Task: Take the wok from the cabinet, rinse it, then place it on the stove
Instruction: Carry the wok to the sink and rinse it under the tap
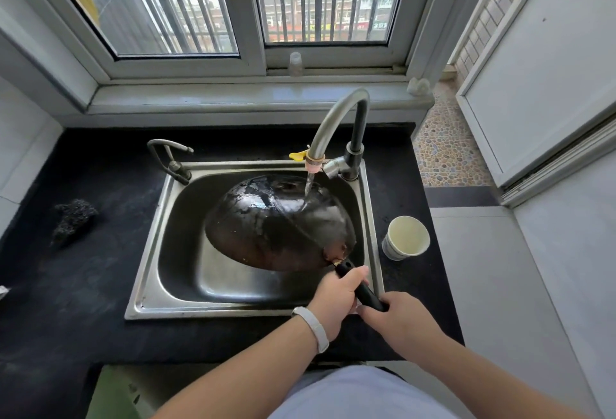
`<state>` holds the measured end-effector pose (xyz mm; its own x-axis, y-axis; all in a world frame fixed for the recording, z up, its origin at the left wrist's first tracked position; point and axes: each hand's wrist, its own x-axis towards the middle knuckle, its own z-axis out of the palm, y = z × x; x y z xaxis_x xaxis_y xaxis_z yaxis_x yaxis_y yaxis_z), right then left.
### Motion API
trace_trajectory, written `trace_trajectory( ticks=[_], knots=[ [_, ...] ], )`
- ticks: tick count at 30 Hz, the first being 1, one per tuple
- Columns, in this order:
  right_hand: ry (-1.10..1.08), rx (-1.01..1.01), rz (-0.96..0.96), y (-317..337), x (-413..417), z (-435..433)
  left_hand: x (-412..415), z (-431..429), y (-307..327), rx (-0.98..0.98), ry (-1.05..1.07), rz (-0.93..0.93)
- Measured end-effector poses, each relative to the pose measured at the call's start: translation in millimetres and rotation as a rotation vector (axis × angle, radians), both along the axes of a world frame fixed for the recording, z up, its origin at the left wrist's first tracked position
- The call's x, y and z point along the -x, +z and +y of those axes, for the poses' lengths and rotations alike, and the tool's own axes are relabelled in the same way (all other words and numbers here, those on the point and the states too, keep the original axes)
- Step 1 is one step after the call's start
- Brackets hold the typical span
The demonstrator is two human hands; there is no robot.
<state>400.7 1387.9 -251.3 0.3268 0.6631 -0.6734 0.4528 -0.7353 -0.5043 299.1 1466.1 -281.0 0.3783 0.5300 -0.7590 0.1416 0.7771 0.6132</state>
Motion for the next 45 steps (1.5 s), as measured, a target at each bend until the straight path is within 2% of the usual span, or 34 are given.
trace_trajectory(
  ticks=[16, 28, 36, 45],
  knots=[
    [-0.196, 0.031, 0.084, 0.1, 6.8, -7.4, -2.9, 1.4, -17.5, -0.014, -0.125, 0.000],
    [-0.254, 0.065, 0.158, 2.3, 10.4, -1.7, -3.1, 12.5, -26.4, -0.021, -0.166, 0.036],
    [-0.340, 0.098, 0.264, 4.9, 13.1, -2.1, -7.9, 11.3, -27.5, -0.084, -0.221, 0.089],
    [-0.320, 0.108, 0.284, 4.7, 10.2, -8.0, -11.1, 7.7, -29.9, -0.165, -0.307, 0.213]
  ],
)
